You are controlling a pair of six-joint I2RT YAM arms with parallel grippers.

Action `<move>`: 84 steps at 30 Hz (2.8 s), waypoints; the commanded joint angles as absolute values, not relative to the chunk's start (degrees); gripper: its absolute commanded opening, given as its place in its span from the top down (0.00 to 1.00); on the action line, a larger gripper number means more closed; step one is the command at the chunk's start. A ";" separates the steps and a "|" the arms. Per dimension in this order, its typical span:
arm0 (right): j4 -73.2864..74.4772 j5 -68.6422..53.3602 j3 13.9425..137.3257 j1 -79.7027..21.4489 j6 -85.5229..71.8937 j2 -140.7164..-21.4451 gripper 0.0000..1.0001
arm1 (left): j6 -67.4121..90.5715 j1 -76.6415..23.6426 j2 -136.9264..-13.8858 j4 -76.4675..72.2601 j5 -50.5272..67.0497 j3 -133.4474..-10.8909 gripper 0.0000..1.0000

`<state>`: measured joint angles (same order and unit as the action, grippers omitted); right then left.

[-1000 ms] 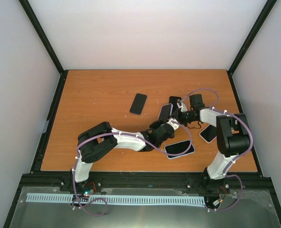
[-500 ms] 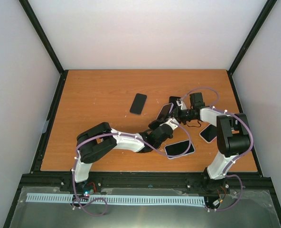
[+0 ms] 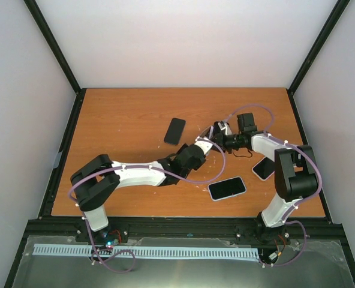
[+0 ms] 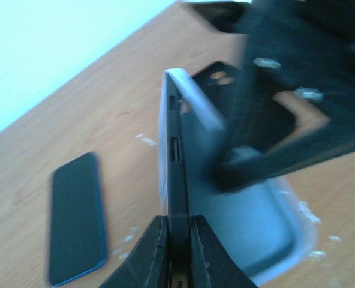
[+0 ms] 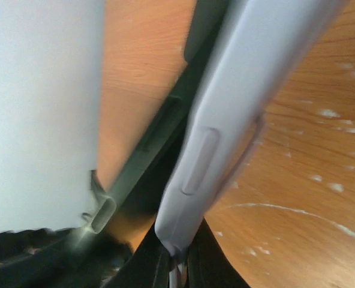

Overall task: Take the phone out of the phone case
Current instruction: Remove the phone case from the phone, then place the phone case at the center of the board, then place the phone at the center of the board.

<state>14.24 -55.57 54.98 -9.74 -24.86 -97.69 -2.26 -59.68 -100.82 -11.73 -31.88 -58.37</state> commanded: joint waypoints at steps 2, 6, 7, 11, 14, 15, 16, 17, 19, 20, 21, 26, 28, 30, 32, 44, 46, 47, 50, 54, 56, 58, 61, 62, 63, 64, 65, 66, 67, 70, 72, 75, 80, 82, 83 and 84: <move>18.15 -43.35 54.48 -7.67 -18.54 -98.74 0.97 | 5.72 -55.99 -92.55 -14.88 -38.21 -58.28 1.00; 18.54 -43.16 54.76 -7.67 -18.06 -98.71 0.97 | 8.28 -55.10 -90.53 -14.80 -36.72 -56.96 1.00; 18.54 -43.02 54.82 -7.65 -17.98 -98.55 0.97 | 8.54 -55.01 -90.08 -15.10 -36.51 -56.61 1.00; 19.01 -42.03 55.61 -7.38 -16.64 -98.13 0.97 | 8.66 -54.76 -89.04 -14.66 -36.40 -56.37 1.00; 20.28 -43.42 57.06 -5.52 -13.23 -97.84 0.97 | 8.21 -54.76 -87.75 -13.71 -36.47 -55.66 1.00; 21.21 -43.43 58.00 -4.51 -11.55 -98.00 0.97 | 7.45 -54.78 -87.34 -13.61 -36.40 -55.19 1.00; 22.56 -43.17 59.19 -3.15 -10.12 -98.31 0.97 | 6.10 -54.99 -87.02 -13.51 -36.32 -54.71 1.00; 23.91 -42.83 60.55 -1.59 -8.73 -98.74 0.97 | 4.80 -55.52 -86.74 -12.76 -36.82 -54.61 1.00; 26.48 -42.87 63.11 2.29 -5.99 -99.88 0.97 | 1.91 -57.55 -86.74 -11.37 -40.20 -54.83 1.00; 27.31 -43.39 64.36 4.27 -4.65 -100.35 0.97 | 0.46 -58.64 -86.97 -10.69 -42.05 -55.05 1.00; 27.87 -44.10 65.16 6.39 -3.96 -100.71 0.97 | -0.68 -59.53 -87.36 -9.69 -43.30 -55.21 1.00; 34.72 -40.26 71.72 11.78 1.20 -103.92 0.97 | -3.00 -62.61 -90.19 -4.65 -49.05 -55.65 1.00; 37.30 -37.99 73.97 12.11 2.78 -105.34 0.97 | -2.55 -63.20 -90.47 -3.14 -50.00 -55.36 1.00; 38.67 -36.17 75.53 12.26 3.96 -106.63 0.97 | -2.80 -63.66 -90.40 -2.90 -50.16 -54.54 1.00; 38.94 -34.52 76.28 12.35 4.21 -107.65 0.96 | -3.56 -64.08 -90.54 -2.88 -50.57 -53.96 1.00; 40.19 -34.15 77.70 12.46 4.02 -112.51 0.86 | 2.63 -65.14 -91.86 4.65 -53.70 -52.43 1.00; 40.66 -34.39 77.46 12.60 4.67 -112.31 0.77 | 3.66 -65.13 -91.47 3.99 -54.44 -50.90 1.00; 40.77 -34.44 77.29 12.84 4.81 -112.00 0.75 | 3.96 -65.05 -91.16 3.48 -54.63 -50.12 1.00; 41.12 -34.85 77.19 13.84 4.95 -111.19 0.68 | 4.41 -65.04 -90.48 3.46 -53.66 -48.79 1.00; 41.31 -34.94 76.70 15.11 4.86 -109.34 0.60 | 7.05 -65.02 -91.71 7.93 -52.20 -48.88 1.00; 41.16 -35.07 75.84 15.31 4.68 -107.94 0.57 | 9.56 -65.13 -93.52 12.27 -52.12 -49.68 1.00; 40.83 -36.05 74.48 15.30 4.53 -106.23 0.56 | 12.11 -65.17 -94.69 15.47 -52.16 -50.11 1.00; 40.52 -39.61 72.18 15.30 5.09 -103.26 0.55 | 13.10 -65.21 -95.28 16.09 -51.85 -48.87 1.00; 40.52 -40.91 71.48 15.34 5.14 -102.40 0.55 | 13.14 -65.21 -95.50 16.16 -51.51 -48.65 1.00; 40.52 -41.93 70.78 15.30 5.14 -101.58 0.54 | 13.18 -65.20 -95.88 16.51 -51.24 -48.79 1.00; 40.45 -42.66 70.45 15.32 4.99 -100.94 0.54 | 13.34 -65.26 -96.38 16.98 -50.98 -48.96 1.00; 40.12 -43.36 69.87 15.31 4.81 -100.22 0.54 | 13.42 -65.25 -97.21 17.48 -50.86 -49.31 1.00; 39.71 -43.86 69.09 15.31 4.62 -99.68 0.54 | 13.66 -65.46 -98.19 18.08 -50.95 -49.70 1.00; 39.24 -44.34 68.47 15.32 4.38 -99.38 0.54 | 13.72 -65.67 -99.11 18.51 -51.01 -50.07 1.00; 38.72 -45.32 67.82 15.32 4.22 -99.34 0.53 | 14.02 -67.12 -102.66 19.77 -51.02 -51.23 0.99; 39.06 -45.76 67.69 15.29 4.58 -100.01 0.53 | 14.77 -68.37 -105.06 20.91 -51.36 -51.91 0.96; 39.13 -46.16 67.63 15.30 5.08 -100.24 0.53 | 18.47 -69.47 -109.03 24.53 -52.57 -53.37 0.91; 38.85 -47.46 67.47 15.34 4.93 -100.17 0.52 | 21.94 -69.53 -111.96 26.41 -52.23 -53.99 0.81; 38.85 -47.61 67.38 15.32 4.97 -100.11 0.52 | 21.24 -69.54 -111.71 25.62 -51.25 -53.70 0.73; 38.91 -47.75 67.32 15.30 4.98 -100.06 0.52 | 21.41 -69.52 -111.60 25.72 -51.29 -53.74 0.68; 38.98 -47.87 67.31 15.33 5.05 -99.97 0.52 | 21.47 -69.58 -111.39 25.72 -51.17 -53.78 0.62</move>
<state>39.57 -46.26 67.85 15.14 4.29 -100.16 18.92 -69.23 -111.20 23.51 -57.69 -53.65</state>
